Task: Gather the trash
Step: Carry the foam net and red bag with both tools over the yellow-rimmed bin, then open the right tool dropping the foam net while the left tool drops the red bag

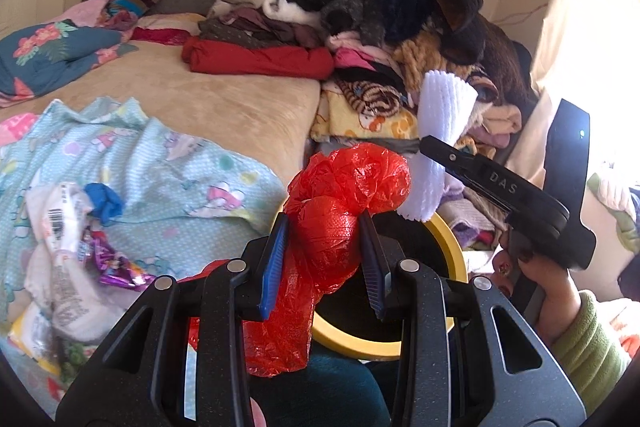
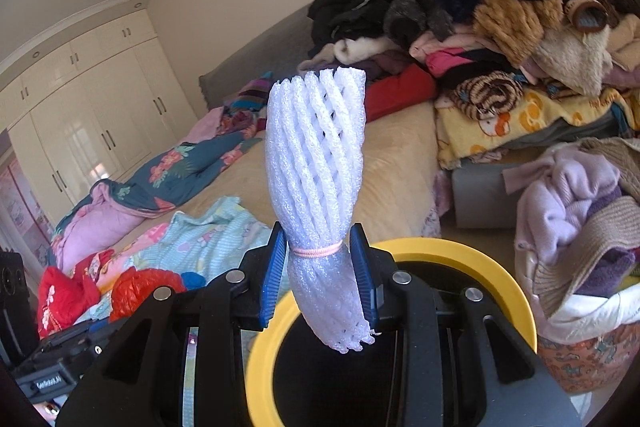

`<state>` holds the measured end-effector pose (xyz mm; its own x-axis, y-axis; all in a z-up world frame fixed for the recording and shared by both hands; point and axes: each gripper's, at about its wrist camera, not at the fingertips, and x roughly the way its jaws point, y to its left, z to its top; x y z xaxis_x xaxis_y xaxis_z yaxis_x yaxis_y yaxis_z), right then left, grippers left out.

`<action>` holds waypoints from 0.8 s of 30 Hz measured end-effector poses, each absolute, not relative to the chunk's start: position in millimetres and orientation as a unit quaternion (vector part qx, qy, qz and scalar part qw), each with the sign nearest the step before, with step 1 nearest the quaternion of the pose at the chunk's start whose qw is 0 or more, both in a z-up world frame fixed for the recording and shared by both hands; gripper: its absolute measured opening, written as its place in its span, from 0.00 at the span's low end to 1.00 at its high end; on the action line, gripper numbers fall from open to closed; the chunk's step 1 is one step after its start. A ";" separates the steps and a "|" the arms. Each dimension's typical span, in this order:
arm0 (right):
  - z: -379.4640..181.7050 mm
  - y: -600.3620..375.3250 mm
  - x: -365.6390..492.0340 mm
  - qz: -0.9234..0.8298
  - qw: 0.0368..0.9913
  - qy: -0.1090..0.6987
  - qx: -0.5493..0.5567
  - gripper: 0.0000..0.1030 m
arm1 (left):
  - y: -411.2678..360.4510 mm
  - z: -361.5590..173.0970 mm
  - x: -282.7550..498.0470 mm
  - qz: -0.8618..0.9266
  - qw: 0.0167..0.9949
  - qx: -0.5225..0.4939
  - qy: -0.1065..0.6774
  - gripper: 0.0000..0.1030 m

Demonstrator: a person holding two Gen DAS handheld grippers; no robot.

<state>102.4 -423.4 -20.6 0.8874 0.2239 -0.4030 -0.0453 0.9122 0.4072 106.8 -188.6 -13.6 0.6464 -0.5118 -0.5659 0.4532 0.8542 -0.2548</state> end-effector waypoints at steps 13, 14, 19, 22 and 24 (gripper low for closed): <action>-50.3 -442.8 111.9 0.045 0.943 0.258 0.206 0.30 | -227.9 -48.4 118.7 -0.287 0.883 -0.006 0.371 0.27; -51.9 -444.2 112.4 0.044 0.942 0.260 0.207 0.30 | -230.5 -51.2 119.6 -0.289 0.881 -0.004 0.375 0.27; -61.6 -452.2 115.9 0.040 0.937 0.274 0.214 0.31 | -244.6 -61.3 121.8 -0.301 0.870 0.008 0.390 0.27; -67.1 -457.5 117.0 0.037 0.933 0.281 0.221 0.32 | -253.2 -67.1 123.7 -0.307 0.865 0.016 0.397 0.27; -69.0 -460.3 116.8 0.036 0.931 0.283 0.226 0.33 | -257.6 -71.4 125.9 -0.310 0.862 0.018 0.401 0.28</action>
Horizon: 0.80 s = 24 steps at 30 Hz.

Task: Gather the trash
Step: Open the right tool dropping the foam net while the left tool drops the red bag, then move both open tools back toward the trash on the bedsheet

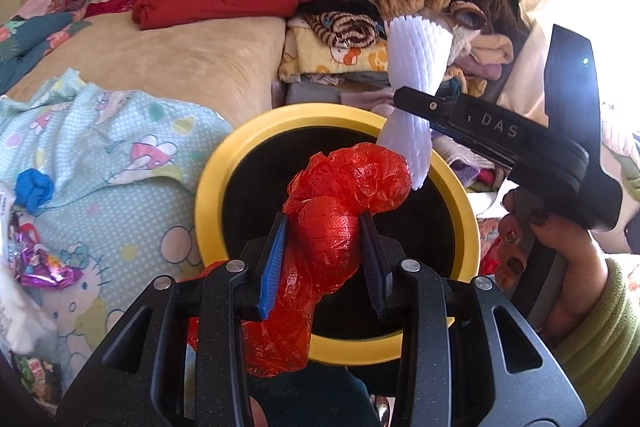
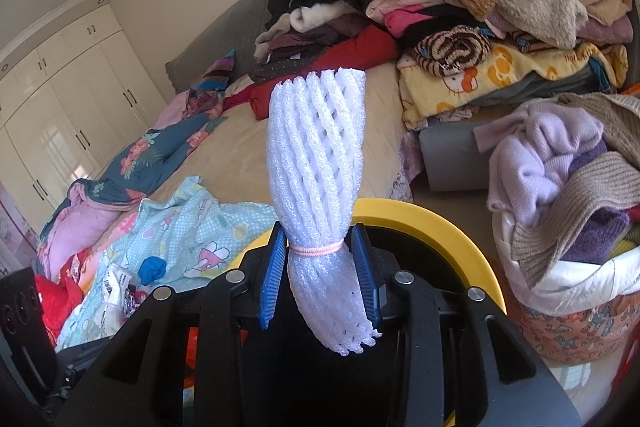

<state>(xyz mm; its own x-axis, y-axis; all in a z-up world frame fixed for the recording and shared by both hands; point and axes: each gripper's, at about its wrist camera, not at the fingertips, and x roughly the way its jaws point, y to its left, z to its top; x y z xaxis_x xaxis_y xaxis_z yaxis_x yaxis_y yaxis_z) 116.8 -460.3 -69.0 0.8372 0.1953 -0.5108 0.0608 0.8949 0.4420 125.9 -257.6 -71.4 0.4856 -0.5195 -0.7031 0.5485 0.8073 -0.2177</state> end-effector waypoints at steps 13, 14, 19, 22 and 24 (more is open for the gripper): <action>-70.1 -463.4 118.0 0.025 0.932 0.280 0.230 0.69 | -232.4 -67.0 123.1 -0.274 0.882 -0.027 0.381 0.90; -68.6 -462.1 117.3 0.023 0.934 0.275 0.227 0.71 | -227.5 -65.9 122.5 -0.267 0.886 -0.031 0.378 0.90; -57.6 -453.7 114.4 0.020 0.943 0.258 0.207 0.80 | -206.8 -54.9 119.8 -0.246 0.899 -0.042 0.360 0.90; -50.6 -447.7 111.3 0.015 0.948 0.246 0.201 0.82 | -197.2 -46.4 116.0 -0.235 0.908 -0.042 0.344 0.90; -45.7 -442.2 109.9 0.014 0.950 0.240 0.198 0.82 | -189.6 -40.6 113.5 -0.230 0.913 -0.046 0.333 0.90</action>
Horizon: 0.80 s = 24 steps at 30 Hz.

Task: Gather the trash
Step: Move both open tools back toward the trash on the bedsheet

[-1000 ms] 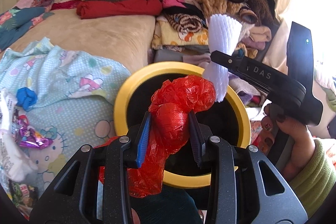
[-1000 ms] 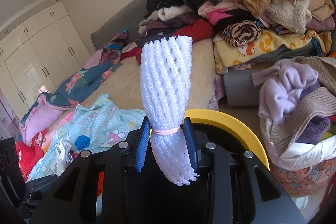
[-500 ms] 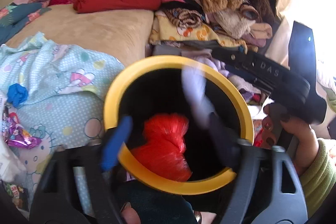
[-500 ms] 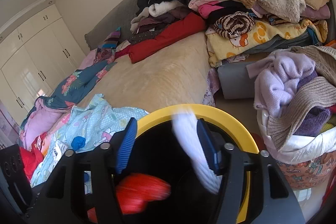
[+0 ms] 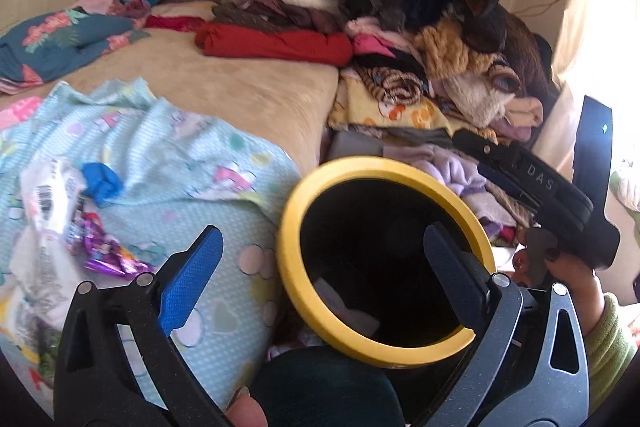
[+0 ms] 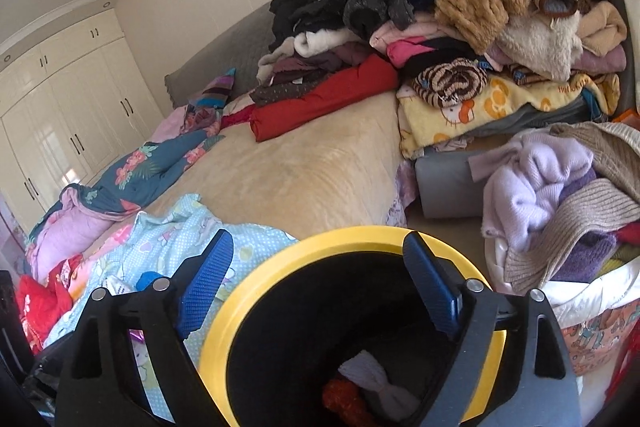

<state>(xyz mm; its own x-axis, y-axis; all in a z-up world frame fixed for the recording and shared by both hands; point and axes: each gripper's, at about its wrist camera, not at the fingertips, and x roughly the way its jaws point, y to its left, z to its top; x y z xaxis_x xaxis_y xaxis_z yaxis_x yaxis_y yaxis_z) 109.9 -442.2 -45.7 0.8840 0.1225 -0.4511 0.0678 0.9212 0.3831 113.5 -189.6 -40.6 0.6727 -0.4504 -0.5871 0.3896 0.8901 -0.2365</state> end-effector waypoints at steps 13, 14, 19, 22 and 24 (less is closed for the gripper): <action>-25.3 -397.7 104.6 0.042 0.960 0.226 0.160 0.86 | -144.0 -18.0 107.1 -0.184 0.938 -0.055 0.289 0.90; -24.3 -395.4 104.6 0.044 0.960 0.226 0.159 0.87 | -141.3 -17.6 106.2 -0.182 0.939 -0.056 0.287 0.90; -19.3 -377.0 103.5 0.062 0.960 0.226 0.155 0.88 | -122.9 -11.2 108.1 -0.165 0.944 -0.065 0.278 0.90; -16.3 -365.8 102.5 0.071 0.960 0.225 0.151 0.89 | -112.5 -8.9 109.9 -0.155 0.946 -0.075 0.275 0.90; -14.4 -357.7 101.8 0.077 0.960 0.226 0.147 0.89 | -107.1 -8.0 111.2 -0.150 0.947 -0.079 0.274 0.90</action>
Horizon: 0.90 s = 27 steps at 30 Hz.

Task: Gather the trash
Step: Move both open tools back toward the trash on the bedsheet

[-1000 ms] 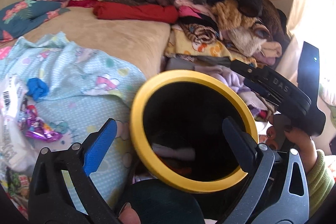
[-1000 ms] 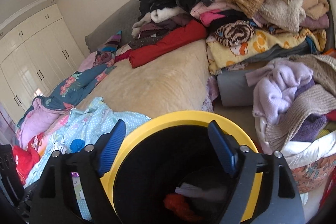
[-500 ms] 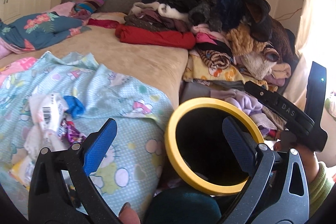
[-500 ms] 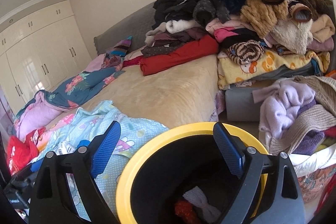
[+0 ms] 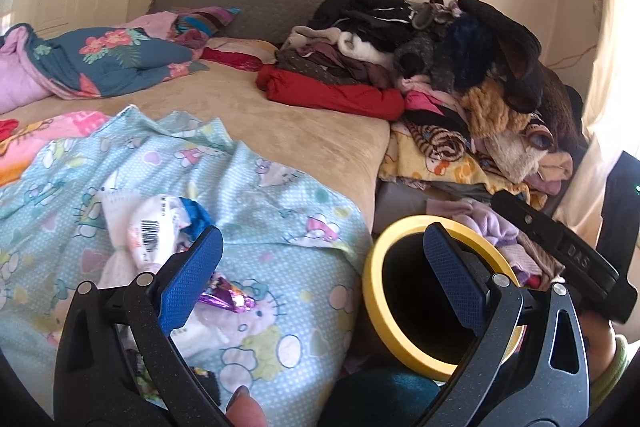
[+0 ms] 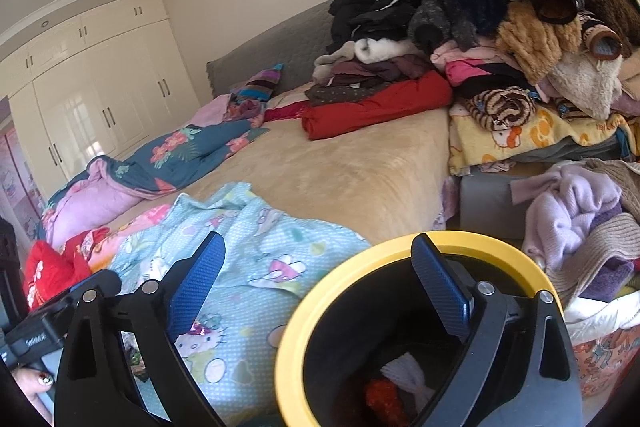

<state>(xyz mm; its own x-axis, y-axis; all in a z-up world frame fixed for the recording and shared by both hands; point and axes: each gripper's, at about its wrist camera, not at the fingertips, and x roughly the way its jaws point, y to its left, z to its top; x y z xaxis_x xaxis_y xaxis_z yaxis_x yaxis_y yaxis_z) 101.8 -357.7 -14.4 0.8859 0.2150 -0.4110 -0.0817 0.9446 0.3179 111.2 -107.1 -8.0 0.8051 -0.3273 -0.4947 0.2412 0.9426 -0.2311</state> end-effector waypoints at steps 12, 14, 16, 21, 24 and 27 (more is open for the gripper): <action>-9.4 -319.4 98.2 0.115 0.956 0.236 0.134 0.90 | -73.7 -4.0 114.4 -0.124 0.951 -0.095 0.267 0.90; -8.3 -313.4 97.4 0.121 0.955 0.236 0.131 0.91 | -69.2 -2.9 114.5 -0.119 0.952 -0.097 0.265 0.90; -7.2 -307.9 96.3 0.126 0.955 0.237 0.127 0.92 | -62.9 -1.6 114.8 -0.113 0.953 -0.095 0.263 0.90; -7.5 -290.6 95.6 0.144 0.952 0.243 0.122 0.92 | -46.5 -3.7 116.3 -0.096 0.955 -0.095 0.264 0.90; -10.3 -276.3 95.0 0.157 0.949 0.250 0.112 0.92 | -36.8 -5.7 117.5 -0.086 0.955 -0.098 0.266 0.90; -13.3 -262.7 93.2 0.169 0.946 0.257 0.104 0.92 | -21.5 -7.8 119.3 -0.074 0.955 -0.106 0.268 0.90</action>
